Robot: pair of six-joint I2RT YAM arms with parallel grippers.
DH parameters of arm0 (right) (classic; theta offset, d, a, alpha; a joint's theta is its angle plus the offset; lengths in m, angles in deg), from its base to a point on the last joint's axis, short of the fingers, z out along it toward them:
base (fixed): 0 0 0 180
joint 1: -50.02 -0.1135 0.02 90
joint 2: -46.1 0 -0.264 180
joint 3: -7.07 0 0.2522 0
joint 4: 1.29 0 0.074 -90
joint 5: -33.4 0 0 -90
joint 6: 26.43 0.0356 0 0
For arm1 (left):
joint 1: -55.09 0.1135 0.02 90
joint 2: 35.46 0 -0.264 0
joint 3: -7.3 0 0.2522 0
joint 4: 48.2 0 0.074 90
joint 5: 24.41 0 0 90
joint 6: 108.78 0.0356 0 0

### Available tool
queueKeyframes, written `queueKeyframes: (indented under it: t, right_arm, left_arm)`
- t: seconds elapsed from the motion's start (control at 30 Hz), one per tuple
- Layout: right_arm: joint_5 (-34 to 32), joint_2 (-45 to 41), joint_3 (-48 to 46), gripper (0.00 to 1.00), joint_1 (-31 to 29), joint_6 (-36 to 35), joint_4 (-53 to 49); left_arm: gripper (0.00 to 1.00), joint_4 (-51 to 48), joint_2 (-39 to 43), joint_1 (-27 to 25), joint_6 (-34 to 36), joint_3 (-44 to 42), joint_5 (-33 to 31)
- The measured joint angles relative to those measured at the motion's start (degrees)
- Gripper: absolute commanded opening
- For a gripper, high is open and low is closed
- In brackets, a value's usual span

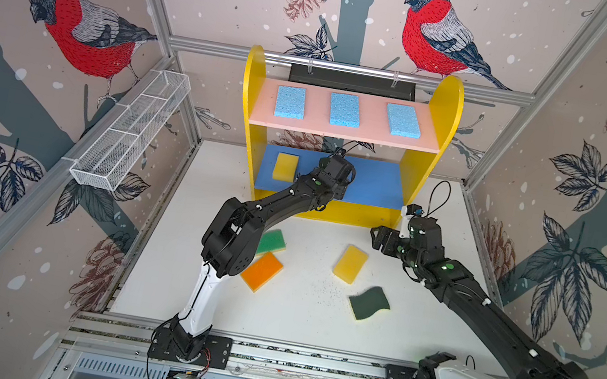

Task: Place and organize the cleaning sponges onto the shelf
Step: 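Lower the held scrub sponge onto the blue shelf beside the yellow sponge, then open the left gripper to release the scrub sponge on the blue shelf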

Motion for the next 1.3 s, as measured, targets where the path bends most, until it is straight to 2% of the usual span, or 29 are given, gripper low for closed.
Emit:
queueKeyframes:
  t: [0.5,0.9,1.3]
  right_arm:
    - [-0.02,-0.57,-0.22,0.9,-0.02,0.85,-0.2]
    - [-0.02,-0.74,-0.22,0.9,-0.02,1.07,-0.24]
    - [0.0,-1.75,-0.46,0.9,-0.04,1.29,-0.39]
  left_arm:
    - [0.79,-2.05,-0.42,0.02,-2.14,1.22,-0.02]
    - [0.73,-2.4,0.02,0.07,-2.45,0.81,0.46]
    - [0.73,-1.99,1.01,0.07,-2.89,-0.83,0.9]
